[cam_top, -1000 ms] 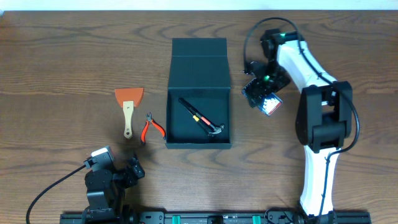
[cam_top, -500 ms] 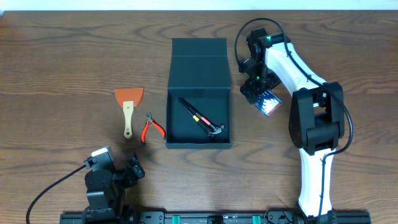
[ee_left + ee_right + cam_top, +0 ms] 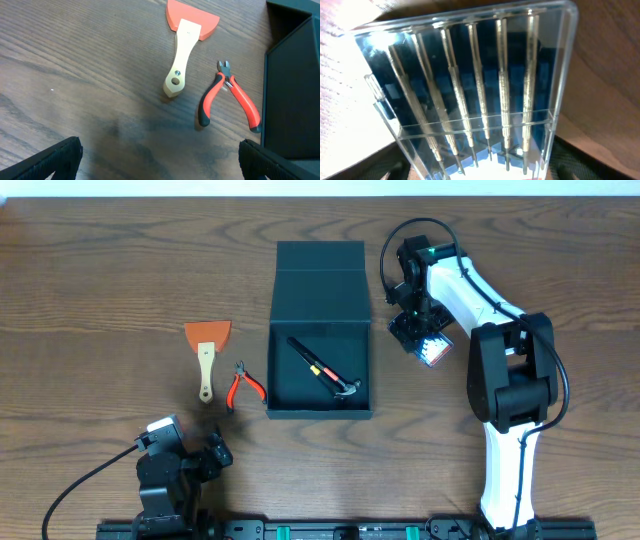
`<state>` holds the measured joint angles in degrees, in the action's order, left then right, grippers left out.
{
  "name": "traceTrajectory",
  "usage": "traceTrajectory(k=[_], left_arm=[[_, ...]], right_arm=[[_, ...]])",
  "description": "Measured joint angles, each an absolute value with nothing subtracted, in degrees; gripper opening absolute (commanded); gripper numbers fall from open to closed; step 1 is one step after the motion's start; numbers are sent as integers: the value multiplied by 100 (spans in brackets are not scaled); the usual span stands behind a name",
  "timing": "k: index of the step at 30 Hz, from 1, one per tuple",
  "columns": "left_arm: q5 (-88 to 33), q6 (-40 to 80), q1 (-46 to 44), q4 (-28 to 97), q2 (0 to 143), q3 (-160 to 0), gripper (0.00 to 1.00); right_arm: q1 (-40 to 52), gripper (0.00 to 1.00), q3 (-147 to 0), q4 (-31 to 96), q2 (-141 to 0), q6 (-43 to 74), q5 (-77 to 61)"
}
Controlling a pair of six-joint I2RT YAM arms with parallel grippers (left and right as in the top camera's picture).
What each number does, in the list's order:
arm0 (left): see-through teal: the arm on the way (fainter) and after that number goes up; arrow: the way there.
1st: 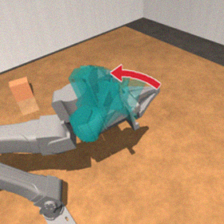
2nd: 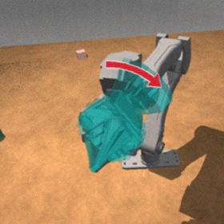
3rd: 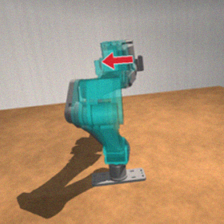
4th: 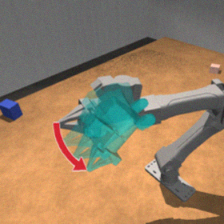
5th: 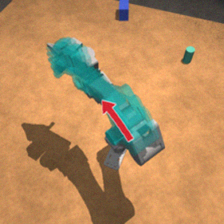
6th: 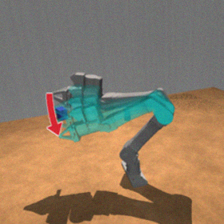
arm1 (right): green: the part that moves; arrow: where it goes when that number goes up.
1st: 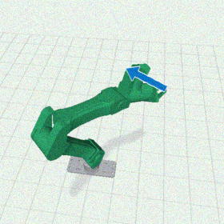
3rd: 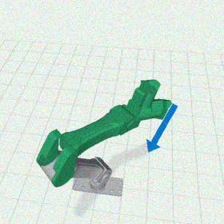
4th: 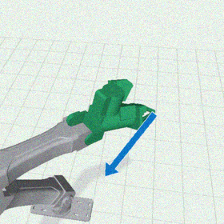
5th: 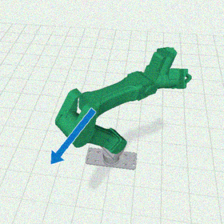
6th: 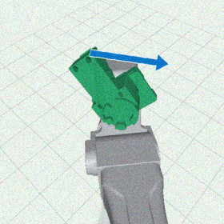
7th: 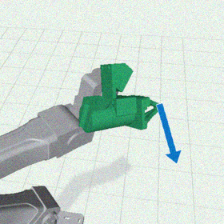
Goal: Pack container
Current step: 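Carry the screwdriver case into the black box and release it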
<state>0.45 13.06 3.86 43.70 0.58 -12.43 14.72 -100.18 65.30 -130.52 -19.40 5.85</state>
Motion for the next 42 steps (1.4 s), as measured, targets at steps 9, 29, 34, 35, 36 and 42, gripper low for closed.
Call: traceTrajectory(k=[9, 29, 34, 35, 36, 42], left_arm=[[45, 1306, 386, 4370, 58, -1245, 99], [45, 1306, 386, 4370, 58, -1243, 98], [45, 1306, 386, 4370, 58, -1243, 98], [45, 1306, 386, 4370, 58, -1243, 98], [45, 1306, 386, 4370, 58, -1245, 99], [45, 1306, 386, 4370, 58, -1243, 99]], right_arm=[[1476, 63, -9998, 6508, -13034, -1863, 582], [1570, 54, -10068, 6390, -11931, -1752, 454], [1813, 50, -10130, 6381, -11242, -1752, 327], [1900, 49, -10132, 6379, -11148, -1752, 285], [2003, 48, -10132, 6375, -11061, -1752, 235], [2825, 50, -10138, 6294, -10868, -1754, -25]])
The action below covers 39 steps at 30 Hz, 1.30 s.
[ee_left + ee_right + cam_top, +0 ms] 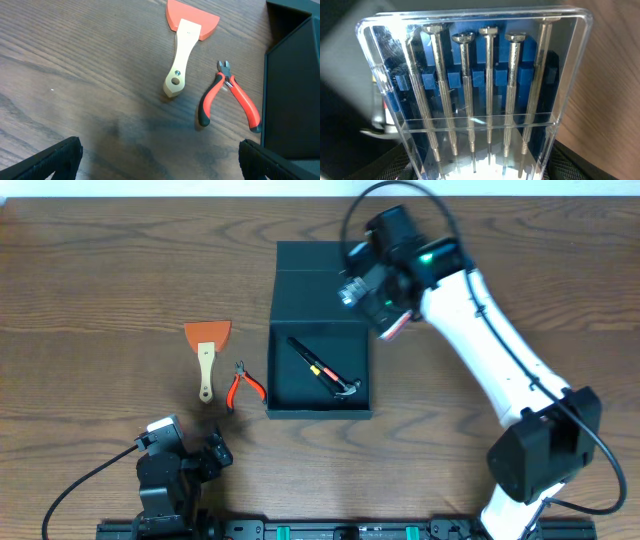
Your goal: Pack container
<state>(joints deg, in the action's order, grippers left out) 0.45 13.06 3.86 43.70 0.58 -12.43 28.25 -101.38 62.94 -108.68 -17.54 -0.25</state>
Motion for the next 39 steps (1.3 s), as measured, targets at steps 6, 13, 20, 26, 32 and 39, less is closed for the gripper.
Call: traceTrajectory(k=[6, 13, 20, 26, 32, 39], left_arm=[[45, 1306, 386, 4370, 58, -1245, 98], [45, 1306, 386, 4370, 58, -1245, 98], [45, 1306, 386, 4368, 58, -1243, 98], [45, 1306, 386, 4368, 58, -1243, 98], [45, 1306, 386, 4370, 58, -1243, 98], [45, 1306, 386, 4370, 58, -1243, 98]], right_arm=[[3752, 52, -10136, 6088, -10873, -1754, -123], [4265, 52, -10138, 6215, -11048, -1754, -185], [4331, 53, -10138, 6298, -11703, -1752, -176], [4331, 55, -10138, 6287, -12162, -1752, -204], [4331, 64, -10138, 6193, -12503, -1752, -276], [4331, 95, -10138, 6071, -12564, -1721, -303]])
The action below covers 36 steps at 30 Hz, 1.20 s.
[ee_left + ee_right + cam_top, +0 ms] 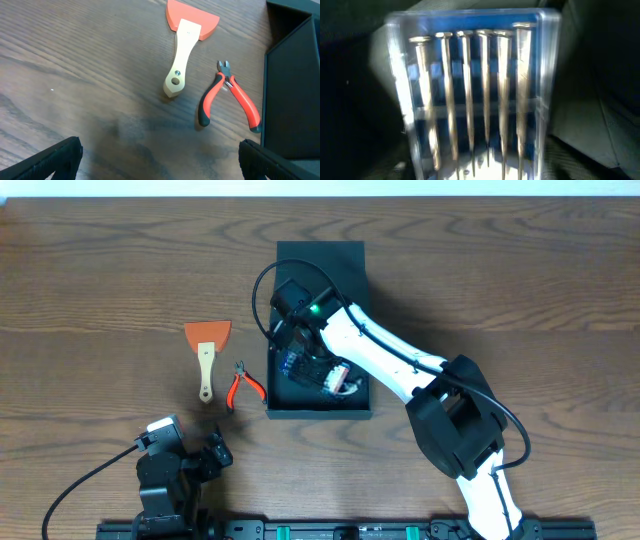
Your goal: Pack container
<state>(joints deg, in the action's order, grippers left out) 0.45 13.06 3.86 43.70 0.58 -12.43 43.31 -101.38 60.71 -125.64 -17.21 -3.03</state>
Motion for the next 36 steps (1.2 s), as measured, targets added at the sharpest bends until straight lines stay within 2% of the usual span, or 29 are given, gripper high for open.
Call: traceTrajectory(k=[1, 16, 22, 27, 36], left_arm=[[45, 1306, 386, 4370, 58, -1243, 98], [45, 1306, 386, 4370, 58, -1243, 99], [45, 1306, 386, 4370, 58, -1245, 98], [45, 1306, 386, 4368, 58, -1243, 98], [45, 1306, 386, 4370, 58, -1245, 98]], right_arm=[[4331, 99, -10138, 6066, -12564, -1708, -305], [4331, 99, -10127, 6130, -12156, -1708, -298], [4224, 99, -10127, 6399, -10344, -1474, -316], [3767, 99, -10047, 6676, -8794, -1286, -303], [3148, 99, -7800, 6368, -6031, -679, 34]])
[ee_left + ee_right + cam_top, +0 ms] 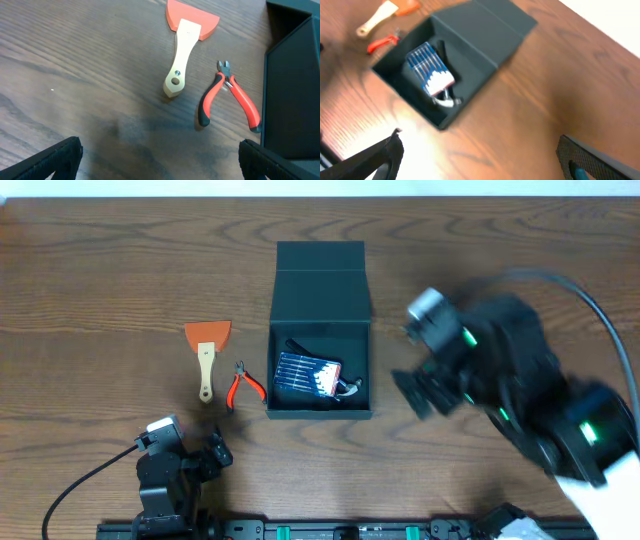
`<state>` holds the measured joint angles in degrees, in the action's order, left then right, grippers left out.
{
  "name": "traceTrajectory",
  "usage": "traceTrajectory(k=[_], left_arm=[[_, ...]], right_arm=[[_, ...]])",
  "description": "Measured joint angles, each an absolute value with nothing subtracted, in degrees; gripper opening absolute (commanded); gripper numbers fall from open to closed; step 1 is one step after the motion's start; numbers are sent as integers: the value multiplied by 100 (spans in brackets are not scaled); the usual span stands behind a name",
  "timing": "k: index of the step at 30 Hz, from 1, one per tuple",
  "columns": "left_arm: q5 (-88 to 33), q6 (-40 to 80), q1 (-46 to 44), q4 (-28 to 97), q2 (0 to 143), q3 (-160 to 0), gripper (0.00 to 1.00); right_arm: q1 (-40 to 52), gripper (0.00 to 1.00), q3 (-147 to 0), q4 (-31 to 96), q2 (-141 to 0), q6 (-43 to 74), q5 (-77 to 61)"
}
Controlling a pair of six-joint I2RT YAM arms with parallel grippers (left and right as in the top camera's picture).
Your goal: Pack container
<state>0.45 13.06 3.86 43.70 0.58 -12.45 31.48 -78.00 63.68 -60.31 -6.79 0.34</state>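
Observation:
The open black box (285, 408) (483, 70) stands mid-table with its lid folded back. Inside lies the clear case of small screwdrivers (309, 374) (430, 75) on top of a hammer, whose head (350, 388) peeks out. An orange scraper with a wooden handle (206, 355) (183, 50) and red pliers (243, 384) (231, 95) lie left of the box. My right gripper (479, 155) is open and empty, raised to the right of the box. My left gripper (160, 155) is open, low near the front edge, short of the scraper and pliers.
The right arm (520, 400) is blurred over the table's right half. The left arm's base (165, 470) sits at the front left. The box lid (320, 265) lies flat behind the box.
My right gripper has let go of the screwdriver case, which now lies in the box. It has come out of the box and stands open, high to its right. The left arm is unchanged.
My right gripper first held the screwdriver case over the table right of the box. Then it had it above the box's far right rim, then down inside the box. Now the case rests inside and the gripper is away, empty. The left gripper stayed put throughout.

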Motion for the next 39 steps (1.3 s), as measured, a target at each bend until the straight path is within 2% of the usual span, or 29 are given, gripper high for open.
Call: traceTrajectory(k=[7, 13, 39], left_arm=[[45, 1306, 386, 4370, 58, -1243, 99], [45, 1306, 386, 4370, 58, -1243, 99], [45, 1306, 384, 4370, 58, -1243, 99]], right_arm=[[3133, 99, -6353, 6042, -3704, -32, 456], [3133, 99, -5647, 6029, -2718, 174, 569], [3133, 99, -5424, 6036, -2602, 242, 648]])
